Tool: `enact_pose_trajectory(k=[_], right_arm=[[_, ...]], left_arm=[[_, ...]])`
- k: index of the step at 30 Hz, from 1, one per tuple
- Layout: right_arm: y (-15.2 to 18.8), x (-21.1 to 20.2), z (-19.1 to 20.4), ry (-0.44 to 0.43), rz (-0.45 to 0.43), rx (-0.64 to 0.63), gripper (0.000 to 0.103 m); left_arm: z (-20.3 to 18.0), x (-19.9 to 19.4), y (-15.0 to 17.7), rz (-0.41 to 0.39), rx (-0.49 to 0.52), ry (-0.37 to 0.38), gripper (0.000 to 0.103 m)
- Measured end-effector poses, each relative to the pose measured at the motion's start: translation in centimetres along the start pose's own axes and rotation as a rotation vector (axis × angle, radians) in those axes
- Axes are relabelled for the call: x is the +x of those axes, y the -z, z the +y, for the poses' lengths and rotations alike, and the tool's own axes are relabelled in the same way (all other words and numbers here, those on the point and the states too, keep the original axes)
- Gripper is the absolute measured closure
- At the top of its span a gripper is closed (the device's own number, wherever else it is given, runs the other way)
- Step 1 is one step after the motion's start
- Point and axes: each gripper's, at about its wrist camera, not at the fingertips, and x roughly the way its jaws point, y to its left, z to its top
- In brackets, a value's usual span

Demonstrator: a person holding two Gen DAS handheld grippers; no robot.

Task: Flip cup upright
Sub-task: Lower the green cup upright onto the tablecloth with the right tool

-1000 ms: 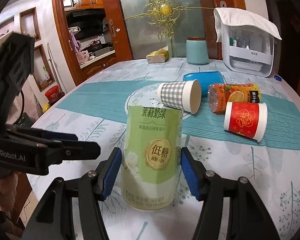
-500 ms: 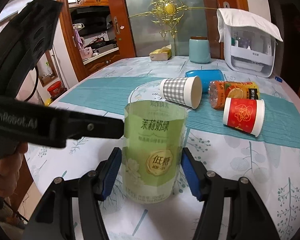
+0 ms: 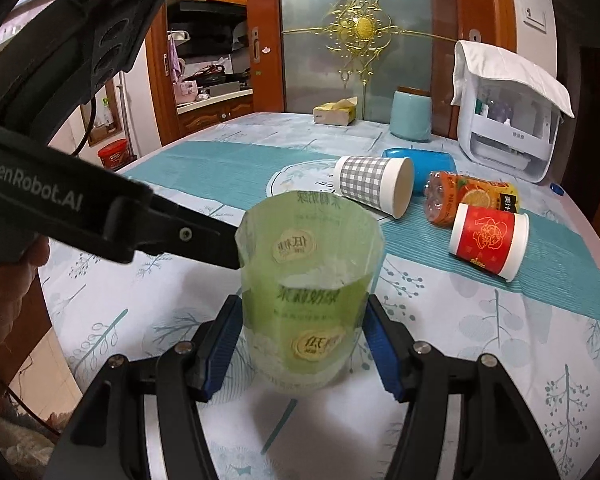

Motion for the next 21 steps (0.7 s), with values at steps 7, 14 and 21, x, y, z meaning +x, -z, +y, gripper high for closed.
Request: enact_pose_trajectory(k=[7, 14, 21], right_arm=[[0.3, -0.2, 0.2, 0.003, -0.014, -0.012, 0.041], [0.5, -0.6, 0.5, -0.001, -0.013, -0.025, 0.041], [0.5, -0.7, 0.4, -0.015, 0.001, -0.009, 0.036]], left_arm=[[0.0, 0.2, 0.7, 0.013, 0.022, 0.006, 0.033], [0.2, 0.2, 1.1, 0.013, 0.035, 0.010, 0.033], [0.0, 0.1, 1.4, 0.012, 0.056, 0.007, 0.032]])
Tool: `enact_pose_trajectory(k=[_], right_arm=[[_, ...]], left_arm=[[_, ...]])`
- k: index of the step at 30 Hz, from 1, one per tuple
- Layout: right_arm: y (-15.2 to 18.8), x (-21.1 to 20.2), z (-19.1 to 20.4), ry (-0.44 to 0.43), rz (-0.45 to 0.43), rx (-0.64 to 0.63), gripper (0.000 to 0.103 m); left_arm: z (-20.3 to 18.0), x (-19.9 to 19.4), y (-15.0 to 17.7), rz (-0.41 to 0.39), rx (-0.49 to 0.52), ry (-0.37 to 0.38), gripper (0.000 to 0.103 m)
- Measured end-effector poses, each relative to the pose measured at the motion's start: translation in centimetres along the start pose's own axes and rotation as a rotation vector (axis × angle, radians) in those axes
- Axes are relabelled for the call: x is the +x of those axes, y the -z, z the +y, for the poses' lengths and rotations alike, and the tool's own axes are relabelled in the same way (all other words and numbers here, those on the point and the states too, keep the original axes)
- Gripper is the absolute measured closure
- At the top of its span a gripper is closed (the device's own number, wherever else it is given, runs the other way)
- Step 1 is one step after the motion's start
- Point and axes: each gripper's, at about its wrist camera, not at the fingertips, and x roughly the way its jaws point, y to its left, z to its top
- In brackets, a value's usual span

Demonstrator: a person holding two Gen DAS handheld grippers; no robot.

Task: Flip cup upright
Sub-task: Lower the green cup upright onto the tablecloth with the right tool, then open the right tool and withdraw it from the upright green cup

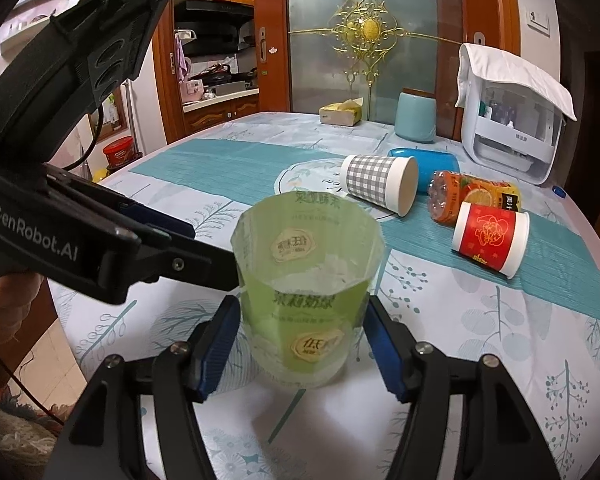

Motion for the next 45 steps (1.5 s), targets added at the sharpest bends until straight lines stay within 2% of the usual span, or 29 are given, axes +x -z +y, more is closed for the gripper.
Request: enact_pose_trajectory(k=[3, 21, 30, 34, 45], right_arm=[[-0.1, -0.2, -0.2, -0.001, -0.002, 0.006, 0.033], [-0.4, -1.7, -0.3, 0.003, 0.012, 0.036, 0.032], [-1.0, -4.5, -0.6, 0.006, 0.017, 0.086, 0.032], [-1.6, -6.1, -0.8, 0.003, 0.015, 0.118, 0.032], [-3.7, -8.8, -2.3, 0.069, 0.054, 0.256, 0.032]], left_arm=[[0.0, -0.1, 0.1, -0.004, 0.003, 0.003, 0.027], [-0.5, -1.6, 0.4, -0.025, 0.022, 0.004, 0.023], [-1.1, -4.3, 0.9, -0.071, 0.022, 0.001, 0.023], [-1.5, -5.3, 1.1, -0.090, 0.011, -0.020, 0.023], [-3.3, -8.2, 1.1, -0.170, -0.029, -0.120, 0.023]])
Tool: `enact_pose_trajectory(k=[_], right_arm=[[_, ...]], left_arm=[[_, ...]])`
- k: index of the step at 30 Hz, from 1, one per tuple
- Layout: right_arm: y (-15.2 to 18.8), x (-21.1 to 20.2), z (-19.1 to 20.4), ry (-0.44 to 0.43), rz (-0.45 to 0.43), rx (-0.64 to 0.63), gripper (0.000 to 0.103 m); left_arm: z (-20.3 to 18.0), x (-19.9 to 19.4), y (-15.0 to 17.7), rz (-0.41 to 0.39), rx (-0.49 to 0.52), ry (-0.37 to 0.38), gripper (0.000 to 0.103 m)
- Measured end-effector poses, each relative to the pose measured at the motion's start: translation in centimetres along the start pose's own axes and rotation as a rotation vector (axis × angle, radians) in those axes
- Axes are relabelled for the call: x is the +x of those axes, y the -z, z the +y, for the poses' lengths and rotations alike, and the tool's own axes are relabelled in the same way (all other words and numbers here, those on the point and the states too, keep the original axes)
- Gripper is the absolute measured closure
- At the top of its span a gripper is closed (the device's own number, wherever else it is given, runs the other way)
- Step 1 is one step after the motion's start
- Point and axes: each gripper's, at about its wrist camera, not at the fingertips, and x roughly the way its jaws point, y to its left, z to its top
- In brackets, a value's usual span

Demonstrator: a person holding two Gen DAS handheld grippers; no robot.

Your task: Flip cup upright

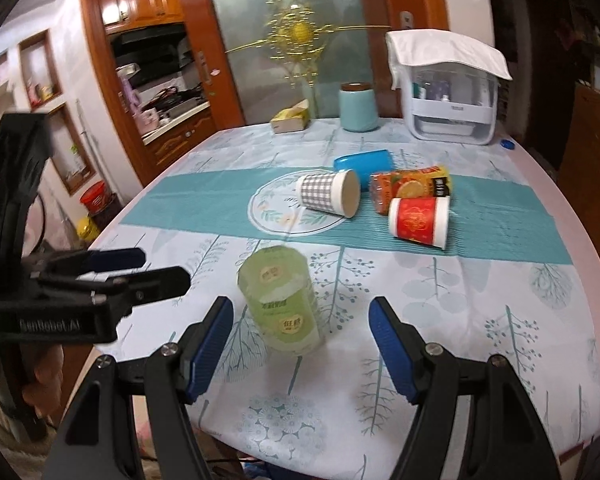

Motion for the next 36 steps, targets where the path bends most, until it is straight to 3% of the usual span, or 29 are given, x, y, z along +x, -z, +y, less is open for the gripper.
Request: enact_pose_trajectory(k=[5, 21, 36], right_arm=[[-0.8, -1.2, 0.0, 0.040, -0.005, 0.032, 0.032], [-1.6, -2.4, -0.2, 0.078, -0.043, 0.056, 0.032], [-1.4, -1.4, -0.6, 0.095, -0.018, 0.075, 0.032]], left_arm=[[-0.9, -1.1, -0.3, -0.039, -0.008, -0.072, 0.011], [-1.8, -2.7, -0.5, -0.106, -0.049, -0.199, 0.010], [-1.6, -1.5, -0.4, -0.085, -0.076, -0.228, 0.010]])
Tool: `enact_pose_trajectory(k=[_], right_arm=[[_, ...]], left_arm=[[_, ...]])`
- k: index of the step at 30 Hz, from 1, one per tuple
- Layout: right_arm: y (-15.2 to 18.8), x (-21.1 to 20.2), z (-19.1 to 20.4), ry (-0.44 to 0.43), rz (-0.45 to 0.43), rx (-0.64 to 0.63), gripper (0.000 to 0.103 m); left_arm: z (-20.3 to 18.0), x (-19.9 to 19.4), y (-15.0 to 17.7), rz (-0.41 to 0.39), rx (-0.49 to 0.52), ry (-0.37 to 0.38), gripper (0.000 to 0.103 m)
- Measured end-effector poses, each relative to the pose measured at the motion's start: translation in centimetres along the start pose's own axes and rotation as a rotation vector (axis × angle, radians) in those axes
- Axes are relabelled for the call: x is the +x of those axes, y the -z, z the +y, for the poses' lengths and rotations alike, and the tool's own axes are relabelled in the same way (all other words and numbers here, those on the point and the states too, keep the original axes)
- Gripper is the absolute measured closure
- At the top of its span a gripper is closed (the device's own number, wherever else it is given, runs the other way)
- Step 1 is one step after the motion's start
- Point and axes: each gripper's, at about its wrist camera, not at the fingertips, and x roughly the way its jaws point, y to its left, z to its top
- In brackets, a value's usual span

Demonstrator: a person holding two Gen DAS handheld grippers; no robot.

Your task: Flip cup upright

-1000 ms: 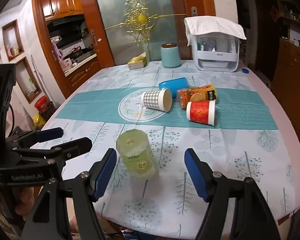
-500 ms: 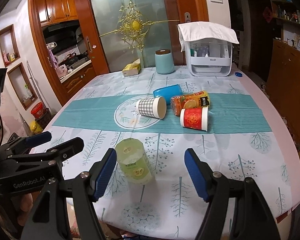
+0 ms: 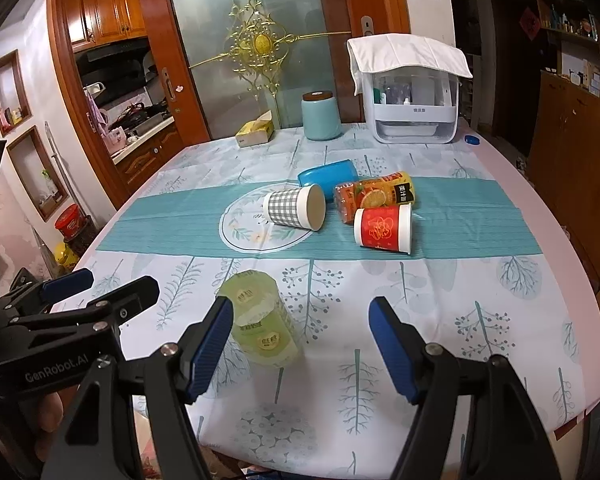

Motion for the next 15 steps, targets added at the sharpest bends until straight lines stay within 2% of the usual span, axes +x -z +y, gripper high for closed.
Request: enact_pose_trajectory(k=[15], right_arm=[[-0.27, 0.66, -0.20, 0.005, 0.014, 0.009, 0.032]], left_arm=[[0.01, 0.45, -0.18, 0.000, 0.000, -0.008, 0.010]])
